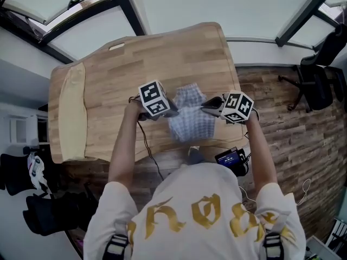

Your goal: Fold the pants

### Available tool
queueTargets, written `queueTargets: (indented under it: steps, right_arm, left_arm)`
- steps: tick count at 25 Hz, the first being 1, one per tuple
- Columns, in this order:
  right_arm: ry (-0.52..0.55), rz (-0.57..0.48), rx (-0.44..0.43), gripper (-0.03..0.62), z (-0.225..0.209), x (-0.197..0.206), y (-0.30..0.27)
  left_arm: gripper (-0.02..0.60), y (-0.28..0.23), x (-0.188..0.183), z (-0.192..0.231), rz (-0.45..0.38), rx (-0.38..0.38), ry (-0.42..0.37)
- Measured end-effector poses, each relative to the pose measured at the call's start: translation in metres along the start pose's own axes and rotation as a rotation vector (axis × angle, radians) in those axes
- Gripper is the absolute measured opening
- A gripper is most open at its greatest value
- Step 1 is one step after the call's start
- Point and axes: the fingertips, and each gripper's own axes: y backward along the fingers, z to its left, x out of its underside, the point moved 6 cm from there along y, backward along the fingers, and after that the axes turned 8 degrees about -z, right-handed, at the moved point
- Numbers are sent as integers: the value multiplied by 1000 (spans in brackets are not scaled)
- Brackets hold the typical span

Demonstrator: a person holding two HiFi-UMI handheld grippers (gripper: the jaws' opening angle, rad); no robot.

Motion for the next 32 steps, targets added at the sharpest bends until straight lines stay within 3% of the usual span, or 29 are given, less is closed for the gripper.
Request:
queueTargets:
  steps: [11,15,27,32]
  right_arm:
    - [-3,25,-26,54,-64,-1,-13]
    - [-27,51,-36,54,-87,10,-23]
    - [-112,306,-36,54,-151,61,-77]
    - [-110,393,-31,54,-161,75,-97]
  left_arm:
    - [64,7,-16,66,51,-53,37]
    - [64,-4,-15,92,105,-83,57]
    - [64,-51,8,159,241,-126,146]
    - [64,-70,22,173,304,-170,135]
